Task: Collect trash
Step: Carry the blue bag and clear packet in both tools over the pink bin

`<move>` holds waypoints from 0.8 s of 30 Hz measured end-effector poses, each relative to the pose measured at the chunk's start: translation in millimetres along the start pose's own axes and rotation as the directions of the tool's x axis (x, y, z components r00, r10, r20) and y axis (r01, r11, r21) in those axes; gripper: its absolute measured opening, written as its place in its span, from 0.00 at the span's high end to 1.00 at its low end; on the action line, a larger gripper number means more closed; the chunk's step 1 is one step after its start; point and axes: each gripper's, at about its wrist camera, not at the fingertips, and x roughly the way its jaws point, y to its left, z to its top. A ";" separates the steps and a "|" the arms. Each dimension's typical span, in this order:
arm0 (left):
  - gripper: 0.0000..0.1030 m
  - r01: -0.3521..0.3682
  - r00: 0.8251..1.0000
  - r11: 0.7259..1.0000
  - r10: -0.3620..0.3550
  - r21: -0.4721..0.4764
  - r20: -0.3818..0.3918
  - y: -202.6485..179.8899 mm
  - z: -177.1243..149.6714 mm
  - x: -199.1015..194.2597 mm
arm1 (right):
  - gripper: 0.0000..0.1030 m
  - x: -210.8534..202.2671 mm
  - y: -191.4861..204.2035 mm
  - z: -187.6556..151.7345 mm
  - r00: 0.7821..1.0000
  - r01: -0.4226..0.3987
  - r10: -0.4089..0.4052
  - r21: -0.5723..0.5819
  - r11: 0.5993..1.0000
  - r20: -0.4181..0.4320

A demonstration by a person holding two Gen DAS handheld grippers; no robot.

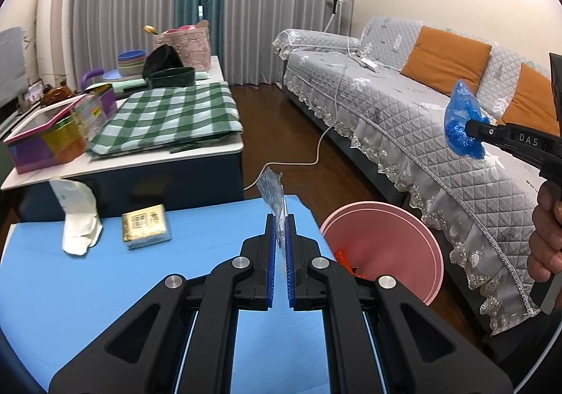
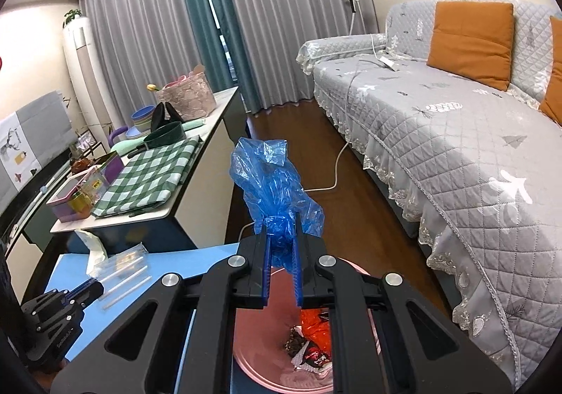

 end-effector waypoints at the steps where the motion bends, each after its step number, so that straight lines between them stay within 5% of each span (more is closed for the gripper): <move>1: 0.95 0.005 1.000 1.000 -0.005 0.003 -0.002 -2.8 1.5 3.0 | 0.90 1.4 -2.1 0.2 1.000 0.002 -0.002 0.005 1.000 -0.002; 24: 0.95 0.102 0.994 0.992 -0.100 0.078 -0.032 -65.8 11.8 46.9 | 0.90 17.4 -35.4 1.1 0.998 0.056 -0.055 0.066 0.996 -0.027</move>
